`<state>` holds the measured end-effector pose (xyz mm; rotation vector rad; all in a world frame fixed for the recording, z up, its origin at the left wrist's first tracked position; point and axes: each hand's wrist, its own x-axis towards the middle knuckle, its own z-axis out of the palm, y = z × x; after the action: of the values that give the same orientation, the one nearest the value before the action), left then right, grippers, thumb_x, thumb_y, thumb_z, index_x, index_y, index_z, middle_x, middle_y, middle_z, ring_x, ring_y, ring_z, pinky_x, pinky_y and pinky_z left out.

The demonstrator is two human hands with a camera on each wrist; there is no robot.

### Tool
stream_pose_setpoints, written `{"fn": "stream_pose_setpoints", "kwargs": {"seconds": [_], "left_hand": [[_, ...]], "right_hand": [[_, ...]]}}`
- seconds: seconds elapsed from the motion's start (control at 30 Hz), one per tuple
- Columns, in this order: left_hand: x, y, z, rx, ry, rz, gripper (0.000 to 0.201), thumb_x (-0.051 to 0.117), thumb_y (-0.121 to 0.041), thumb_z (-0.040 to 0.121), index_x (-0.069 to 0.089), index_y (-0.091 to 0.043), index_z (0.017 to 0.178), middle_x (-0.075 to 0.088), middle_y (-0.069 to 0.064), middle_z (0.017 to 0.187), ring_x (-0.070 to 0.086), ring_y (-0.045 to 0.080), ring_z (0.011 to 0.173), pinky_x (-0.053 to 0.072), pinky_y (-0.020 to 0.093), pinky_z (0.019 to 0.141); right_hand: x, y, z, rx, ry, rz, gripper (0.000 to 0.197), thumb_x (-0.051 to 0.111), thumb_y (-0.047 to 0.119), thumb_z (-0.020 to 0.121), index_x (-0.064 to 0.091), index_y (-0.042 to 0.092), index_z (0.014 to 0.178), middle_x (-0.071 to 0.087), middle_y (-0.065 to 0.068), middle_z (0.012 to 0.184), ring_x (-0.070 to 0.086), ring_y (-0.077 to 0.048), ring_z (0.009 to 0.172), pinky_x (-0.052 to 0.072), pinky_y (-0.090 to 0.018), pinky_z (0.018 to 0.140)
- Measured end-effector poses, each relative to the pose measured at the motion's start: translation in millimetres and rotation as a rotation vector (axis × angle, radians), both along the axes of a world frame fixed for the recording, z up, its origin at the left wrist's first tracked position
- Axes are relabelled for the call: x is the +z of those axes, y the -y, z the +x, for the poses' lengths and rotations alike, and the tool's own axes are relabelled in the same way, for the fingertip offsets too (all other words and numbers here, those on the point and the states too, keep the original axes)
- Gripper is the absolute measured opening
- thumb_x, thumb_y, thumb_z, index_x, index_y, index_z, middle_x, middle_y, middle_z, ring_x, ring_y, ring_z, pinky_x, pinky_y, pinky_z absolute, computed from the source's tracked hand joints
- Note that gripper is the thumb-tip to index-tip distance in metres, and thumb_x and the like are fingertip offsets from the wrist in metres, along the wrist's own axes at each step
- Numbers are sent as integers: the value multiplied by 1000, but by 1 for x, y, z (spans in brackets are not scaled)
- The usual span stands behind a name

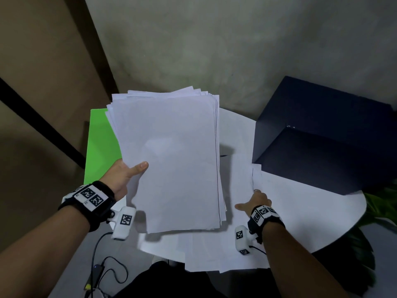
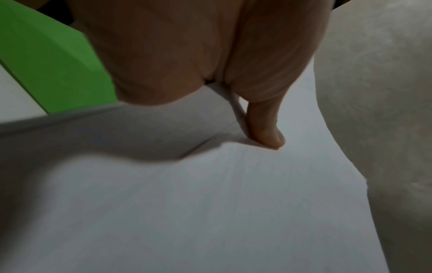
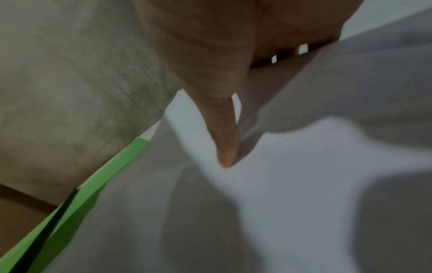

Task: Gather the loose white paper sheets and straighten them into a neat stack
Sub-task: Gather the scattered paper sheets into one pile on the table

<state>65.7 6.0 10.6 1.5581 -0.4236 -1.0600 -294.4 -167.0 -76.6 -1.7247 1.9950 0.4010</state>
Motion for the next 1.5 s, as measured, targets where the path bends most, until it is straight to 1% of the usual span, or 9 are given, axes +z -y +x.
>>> {"fn": "stream_pose_setpoints", "kwargs": {"seconds": [0.3,0.57,0.77,0.9,0.97,1.07,1.17,1.27,1.5], "left_hand": [[-25,7,-23,-53,17,256,49,80,-43,72,41,-12,67,39,-5,52,34,19,60,31,31,64],[-72,6,-37,-395,545,724,46,75,-46,78,66,-2,87,63,9,74,59,23,67,44,28,61],[-74,11,-24,-161,160,496,63,46,-54,94,58,0,122,62,24,126,60,36,115,45,46,102],[-100,10,-6,9,-236,455,108,43,-87,69,47,-4,139,53,13,141,54,34,125,40,50,109],[-96,11,-11,-27,-159,493,127,49,-95,53,44,-4,142,48,14,147,50,34,130,38,50,111],[-67,17,-31,-247,254,601,80,59,-59,85,48,4,134,60,17,129,57,33,120,46,40,101],[-76,16,-34,-335,513,687,41,67,-30,88,49,-2,111,58,10,99,59,33,106,42,34,78],[-78,17,-31,-369,542,700,49,68,-28,88,45,-2,123,58,16,119,55,34,115,41,36,87],[-76,18,-25,-380,585,692,49,68,-28,89,45,2,121,56,20,124,49,27,101,37,33,84]], "right_hand": [[95,-13,-10,-102,518,-363,36,72,13,84,62,13,119,69,-8,110,65,-31,104,49,-32,89],[228,7,-10,-142,1005,-653,26,79,13,72,67,28,90,75,4,91,73,-15,83,57,-30,73],[147,19,32,-183,1060,-307,40,83,2,72,64,16,103,74,-2,100,70,-17,84,57,-34,81],[70,6,70,-77,770,-123,59,75,5,82,48,11,134,61,-8,127,61,-25,113,47,-30,95],[40,-11,87,72,574,-8,65,63,10,92,31,7,149,47,-12,147,48,-27,133,35,-28,110],[14,-35,97,203,468,50,61,54,18,98,28,4,151,35,-12,155,35,-26,142,24,-27,115],[6,-35,61,38,285,-107,69,59,36,92,29,13,151,28,-5,156,33,-31,140,34,-45,113],[7,-27,10,-183,38,-123,84,66,46,85,25,14,151,29,-6,153,35,-34,134,40,-52,102],[7,-19,-22,-361,318,-108,82,76,25,83,30,8,149,50,-18,143,51,-36,129,47,-42,103]]}}
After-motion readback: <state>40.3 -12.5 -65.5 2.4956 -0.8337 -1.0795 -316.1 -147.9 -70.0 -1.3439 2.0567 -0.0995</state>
